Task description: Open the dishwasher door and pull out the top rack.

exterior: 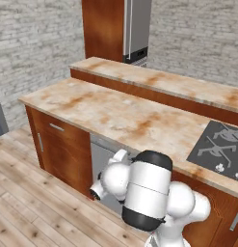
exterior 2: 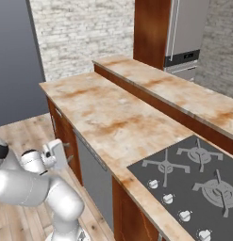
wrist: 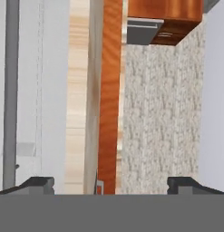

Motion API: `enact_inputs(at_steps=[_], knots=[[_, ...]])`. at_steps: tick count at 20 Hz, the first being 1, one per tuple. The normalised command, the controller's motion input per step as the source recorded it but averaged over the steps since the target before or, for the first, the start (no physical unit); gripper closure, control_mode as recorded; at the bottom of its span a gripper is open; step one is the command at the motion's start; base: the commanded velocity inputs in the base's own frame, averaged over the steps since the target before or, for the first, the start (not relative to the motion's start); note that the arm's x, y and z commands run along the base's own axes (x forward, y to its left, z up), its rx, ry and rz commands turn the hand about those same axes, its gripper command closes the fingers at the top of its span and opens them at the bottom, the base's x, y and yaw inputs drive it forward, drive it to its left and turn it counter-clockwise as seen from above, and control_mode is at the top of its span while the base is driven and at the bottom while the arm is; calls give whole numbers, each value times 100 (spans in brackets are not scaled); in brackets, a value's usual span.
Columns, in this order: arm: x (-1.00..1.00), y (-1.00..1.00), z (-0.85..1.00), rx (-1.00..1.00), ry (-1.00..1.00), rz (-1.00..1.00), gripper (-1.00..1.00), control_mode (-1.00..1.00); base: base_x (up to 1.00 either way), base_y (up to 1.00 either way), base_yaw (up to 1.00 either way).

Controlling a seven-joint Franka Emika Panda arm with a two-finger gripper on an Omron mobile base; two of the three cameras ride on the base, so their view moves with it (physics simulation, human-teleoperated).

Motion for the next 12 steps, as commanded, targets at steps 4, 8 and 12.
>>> enact_inputs(at_steps=[4,8,12], knots=[[30,0,-37,-5,0,-4,-100,-100,0,0,0],[26,0,-37,-4,0,-3,-100,-100,0,0,0],[30,0,-32,-3,0,-4,-100,-100,0,0,0]])
